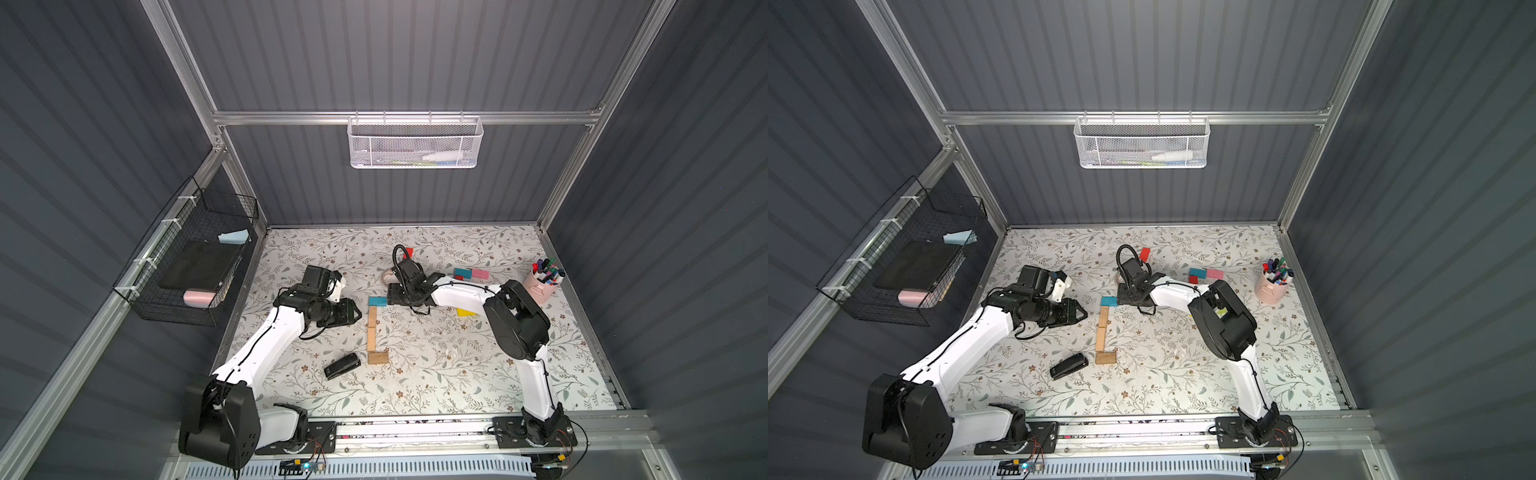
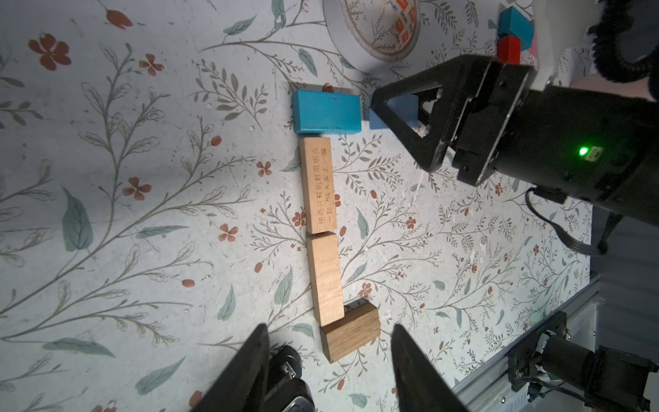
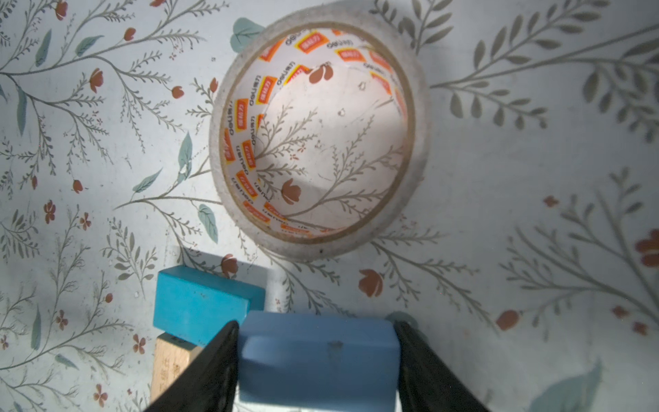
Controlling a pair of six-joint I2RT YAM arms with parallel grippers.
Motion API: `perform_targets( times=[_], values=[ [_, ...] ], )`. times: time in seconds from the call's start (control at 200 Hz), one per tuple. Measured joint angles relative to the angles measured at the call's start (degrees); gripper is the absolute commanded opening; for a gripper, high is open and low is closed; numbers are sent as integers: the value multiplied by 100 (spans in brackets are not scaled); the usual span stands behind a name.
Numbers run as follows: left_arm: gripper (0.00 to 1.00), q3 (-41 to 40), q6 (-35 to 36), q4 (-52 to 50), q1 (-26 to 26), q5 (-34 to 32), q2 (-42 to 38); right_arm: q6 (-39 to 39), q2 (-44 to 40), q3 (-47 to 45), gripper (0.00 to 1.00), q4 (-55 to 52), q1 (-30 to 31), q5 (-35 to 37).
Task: Assemble the letter c with building blocks
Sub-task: Assemble the building block at the center of the board.
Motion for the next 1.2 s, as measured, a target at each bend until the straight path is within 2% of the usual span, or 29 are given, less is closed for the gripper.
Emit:
perform_targets(
  times=[0.24, 1.201],
  values=[
    [54, 0, 0, 0, 0, 0, -44, 24, 7, 0, 72, 0, 0, 0],
    [54, 0, 2, 0, 0, 0, -44, 328, -63, -310, 69, 413, 0, -175]
  ],
)
